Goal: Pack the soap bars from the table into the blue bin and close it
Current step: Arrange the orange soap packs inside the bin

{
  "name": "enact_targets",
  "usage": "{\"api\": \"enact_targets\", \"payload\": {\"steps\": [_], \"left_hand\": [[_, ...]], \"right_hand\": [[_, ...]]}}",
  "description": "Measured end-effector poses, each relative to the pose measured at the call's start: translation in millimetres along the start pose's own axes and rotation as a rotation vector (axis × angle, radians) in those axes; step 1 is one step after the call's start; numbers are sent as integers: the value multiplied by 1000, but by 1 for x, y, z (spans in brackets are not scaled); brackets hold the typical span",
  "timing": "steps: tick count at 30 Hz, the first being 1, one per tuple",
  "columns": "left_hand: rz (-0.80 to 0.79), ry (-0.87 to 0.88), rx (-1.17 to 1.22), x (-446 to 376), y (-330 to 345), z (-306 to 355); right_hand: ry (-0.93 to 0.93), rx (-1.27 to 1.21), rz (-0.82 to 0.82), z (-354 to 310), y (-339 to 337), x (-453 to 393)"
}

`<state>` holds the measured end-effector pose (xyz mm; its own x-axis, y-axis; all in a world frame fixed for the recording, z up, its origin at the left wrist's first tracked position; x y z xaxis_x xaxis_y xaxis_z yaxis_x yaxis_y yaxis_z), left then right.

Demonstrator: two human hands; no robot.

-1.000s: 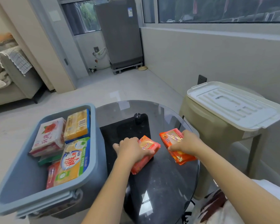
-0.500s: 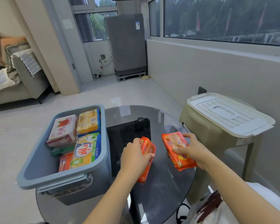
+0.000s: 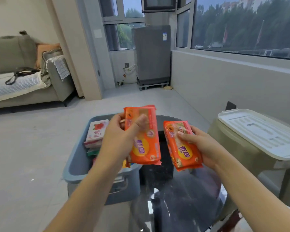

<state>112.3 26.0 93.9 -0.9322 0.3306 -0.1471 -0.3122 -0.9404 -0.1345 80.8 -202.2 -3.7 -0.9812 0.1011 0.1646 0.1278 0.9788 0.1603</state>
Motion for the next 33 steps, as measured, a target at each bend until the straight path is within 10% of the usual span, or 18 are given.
{"api": "enact_targets", "payload": {"steps": [13, 26, 33], "left_hand": [[124, -79, -319, -28, -144, -31], [-423, -556, -979, -48, -102, -68], [-541, -542, -1248, -48, -88, -72]], "right_hand": [[-45, 41, -184, -38, 115, -30], [-47, 234, -205, -33, 160, -45], [-48, 295, -195, -31, 156, -47]]}}
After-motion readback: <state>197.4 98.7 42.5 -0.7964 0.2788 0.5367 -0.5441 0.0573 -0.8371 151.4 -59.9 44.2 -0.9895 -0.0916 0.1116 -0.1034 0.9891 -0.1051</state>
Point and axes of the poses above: each hand's wrist, its own x-axis away from the middle knuckle, its own y-axis out of the palm, z = x × y, the point moved 9 cm from there along -x, towards the middle knuckle, and after that the axes turned 8 degrees about -z, right-handed, at the moved point
